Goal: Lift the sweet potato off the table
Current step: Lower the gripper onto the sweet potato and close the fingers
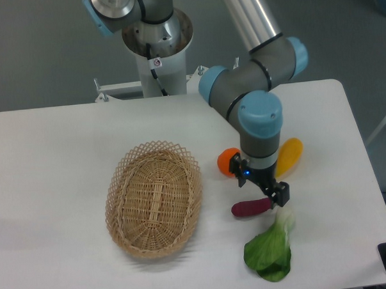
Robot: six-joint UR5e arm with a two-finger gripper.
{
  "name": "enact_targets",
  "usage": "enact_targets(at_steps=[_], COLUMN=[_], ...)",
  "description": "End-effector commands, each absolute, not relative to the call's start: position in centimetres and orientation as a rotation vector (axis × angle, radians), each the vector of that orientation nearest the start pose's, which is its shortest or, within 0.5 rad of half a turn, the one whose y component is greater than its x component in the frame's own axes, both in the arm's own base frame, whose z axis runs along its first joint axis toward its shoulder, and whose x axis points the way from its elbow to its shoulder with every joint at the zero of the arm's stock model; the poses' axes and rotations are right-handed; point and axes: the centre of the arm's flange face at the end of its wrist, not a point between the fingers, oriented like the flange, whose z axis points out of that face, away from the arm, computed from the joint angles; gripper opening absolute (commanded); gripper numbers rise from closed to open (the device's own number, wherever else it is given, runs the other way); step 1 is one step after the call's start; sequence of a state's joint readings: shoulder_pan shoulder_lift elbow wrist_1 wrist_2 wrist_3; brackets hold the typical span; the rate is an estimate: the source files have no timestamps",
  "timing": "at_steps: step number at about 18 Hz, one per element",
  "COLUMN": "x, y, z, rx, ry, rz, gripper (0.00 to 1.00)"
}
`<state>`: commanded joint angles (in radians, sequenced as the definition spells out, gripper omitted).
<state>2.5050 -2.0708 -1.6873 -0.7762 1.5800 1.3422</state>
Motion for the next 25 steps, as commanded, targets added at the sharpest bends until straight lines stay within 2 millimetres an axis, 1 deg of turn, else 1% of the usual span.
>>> enact_targets(at_steps=[1, 3, 4, 5, 6, 9, 13, 15, 17, 18, 20, 22, 23, 24, 25], x=[-43.3, -43.3, -43.3, -43.0, -42.7, -42.8, -42.4, -42.5, -42.6, -42.7, -42.8, -42.9, -42.9, -42.9, -43.2], y=[48.6, 48.6, 48.6, 48.8, 49.2, 49.7, 49.5, 49.6, 49.5, 49.7, 49.8, 49.8, 49.7, 49.9, 49.8], z=[22.3, 22.0, 21.4, 20.8, 20.7, 19.8, 18.7, 18.9, 18.5, 18.6, 18.9, 19.0, 18.9, 19.0, 19.2], rx=[-3.006, -3.006, -3.007, -3.006, -2.999, -2.986, -2.991, -2.989, -2.991, -2.987, -2.983, -2.982, -2.982, -2.981, -2.994], ry=[0.630, 0.642, 0.671, 0.693, 0.704, 0.717, 0.743, 0.745, 0.757, 0.756, 0.758, 0.760, 0.762, 0.767, 0.768], rz=[0.243, 0.234, 0.223, 0.213, 0.223, 0.250, 0.221, 0.228, 0.221, 0.231, 0.242, 0.244, 0.242, 0.245, 0.263], gripper=[1.00, 1.00, 1.00, 1.00, 1.00, 1.00, 0.94, 0.94, 0.94, 0.93, 0.83, 0.78, 0.68, 0.62, 0.60])
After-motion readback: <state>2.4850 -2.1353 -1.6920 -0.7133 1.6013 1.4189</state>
